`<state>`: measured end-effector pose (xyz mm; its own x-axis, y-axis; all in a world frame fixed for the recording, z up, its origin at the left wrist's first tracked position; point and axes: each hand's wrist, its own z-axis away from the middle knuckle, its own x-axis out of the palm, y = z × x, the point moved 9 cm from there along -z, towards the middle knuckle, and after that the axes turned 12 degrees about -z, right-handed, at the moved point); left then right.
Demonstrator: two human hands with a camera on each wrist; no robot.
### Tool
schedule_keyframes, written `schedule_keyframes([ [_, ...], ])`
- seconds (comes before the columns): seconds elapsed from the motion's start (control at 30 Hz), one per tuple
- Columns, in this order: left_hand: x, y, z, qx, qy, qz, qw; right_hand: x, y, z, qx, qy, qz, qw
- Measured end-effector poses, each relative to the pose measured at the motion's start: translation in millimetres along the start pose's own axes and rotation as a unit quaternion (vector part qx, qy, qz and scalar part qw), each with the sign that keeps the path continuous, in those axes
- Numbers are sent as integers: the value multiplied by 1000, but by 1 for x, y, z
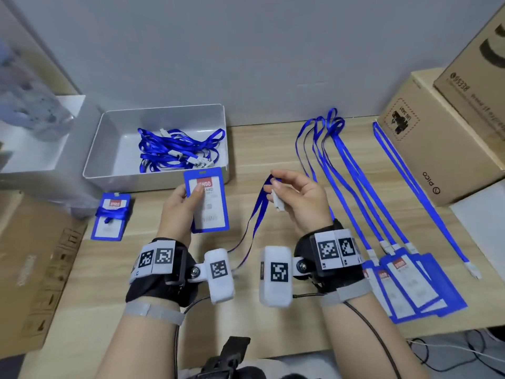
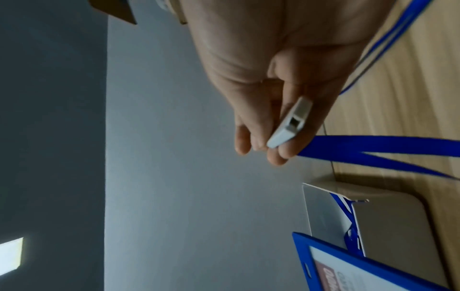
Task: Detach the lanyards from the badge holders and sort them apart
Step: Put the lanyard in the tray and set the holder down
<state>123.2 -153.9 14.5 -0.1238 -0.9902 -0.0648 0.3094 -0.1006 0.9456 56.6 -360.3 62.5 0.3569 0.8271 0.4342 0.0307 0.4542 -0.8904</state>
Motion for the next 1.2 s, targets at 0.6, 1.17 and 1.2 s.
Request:
schedule_keyframes([
  [0.6, 76, 41, 28, 93, -202, -160, 962, 16, -11, -1, -17, -16, -44, 999],
  [1.17, 106, 58, 34, 125, -168, -215, 954, -3, -38, -1, -92, 25, 229, 969],
  [1.2, 108, 58, 34, 130, -169, -226, 951, -3, -36, -2, -84, 22, 235, 968],
])
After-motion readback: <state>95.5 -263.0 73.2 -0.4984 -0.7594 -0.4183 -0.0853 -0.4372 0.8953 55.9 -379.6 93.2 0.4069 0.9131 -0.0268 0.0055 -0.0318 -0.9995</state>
